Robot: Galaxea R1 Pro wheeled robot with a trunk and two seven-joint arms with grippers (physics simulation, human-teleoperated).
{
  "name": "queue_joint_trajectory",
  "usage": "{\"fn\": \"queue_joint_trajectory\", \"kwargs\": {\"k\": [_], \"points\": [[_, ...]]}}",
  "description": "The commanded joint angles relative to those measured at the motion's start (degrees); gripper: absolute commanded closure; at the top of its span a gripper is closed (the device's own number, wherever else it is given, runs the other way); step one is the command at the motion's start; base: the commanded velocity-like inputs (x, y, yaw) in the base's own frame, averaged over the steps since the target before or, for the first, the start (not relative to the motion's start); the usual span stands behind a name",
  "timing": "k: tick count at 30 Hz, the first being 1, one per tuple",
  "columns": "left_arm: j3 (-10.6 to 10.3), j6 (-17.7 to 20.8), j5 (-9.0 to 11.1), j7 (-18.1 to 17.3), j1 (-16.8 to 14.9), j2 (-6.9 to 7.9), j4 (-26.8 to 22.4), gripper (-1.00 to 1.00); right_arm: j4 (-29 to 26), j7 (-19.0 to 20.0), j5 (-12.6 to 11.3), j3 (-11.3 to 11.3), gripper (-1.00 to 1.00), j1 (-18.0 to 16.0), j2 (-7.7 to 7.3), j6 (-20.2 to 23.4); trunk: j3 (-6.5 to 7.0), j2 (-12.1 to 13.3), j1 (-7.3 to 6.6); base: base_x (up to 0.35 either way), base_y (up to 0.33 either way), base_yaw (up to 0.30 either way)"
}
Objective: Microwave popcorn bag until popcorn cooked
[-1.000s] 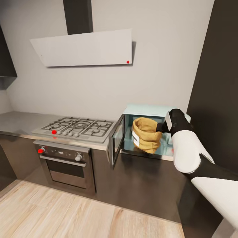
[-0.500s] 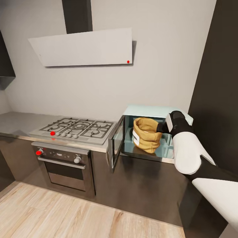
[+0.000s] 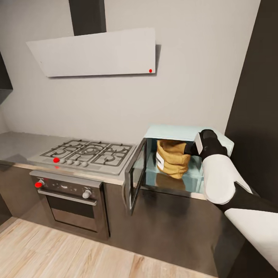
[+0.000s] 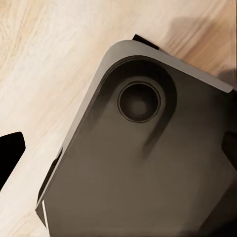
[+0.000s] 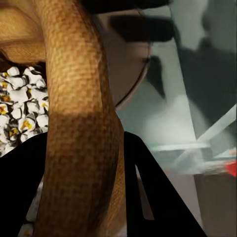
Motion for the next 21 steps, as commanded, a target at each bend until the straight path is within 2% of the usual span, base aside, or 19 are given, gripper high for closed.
{"fn": "queue_joint_trajectory", "kwargs": {"k": [1, 6, 18, 21], "points": [[0.20, -0.09, -0.03, 0.11, -0.01, -0.01, -0.05, -1.00, -0.09, -0.52, 2.26, -0.24, 1.00, 0.68, 0.06, 0.24, -0.08, -0.01, 0.04, 0.322, 0.000, 0.000], [0.30, -0.33, 0.00, 0.11, -0.01, -0.01, -0.07, -1.00, -0.09, -0.51, 2.26, -0.24, 1.00, 0.71, 0.06, 0.30, -0.08, -0.01, 0.04, 0.257, 0.000, 0.000], [0.44, -0.35, 0.05, 0.11, -0.01, -0.01, -0.06, -1.00, -0.41, -0.57, 2.26, -0.31, 1.00, 0.72, 0.02, 0.34, -0.08, -0.01, 0.04, 0.011, 0.000, 0.000], [0.44, -0.35, 0.05, 0.11, -0.01, -0.01, -0.07, -1.00, -4.37, -0.56, 2.26, -0.26, 1.00, 0.74, 0.02, 0.77, -0.08, -0.01, 0.04, 0.000, 0.000, 0.000]]}}
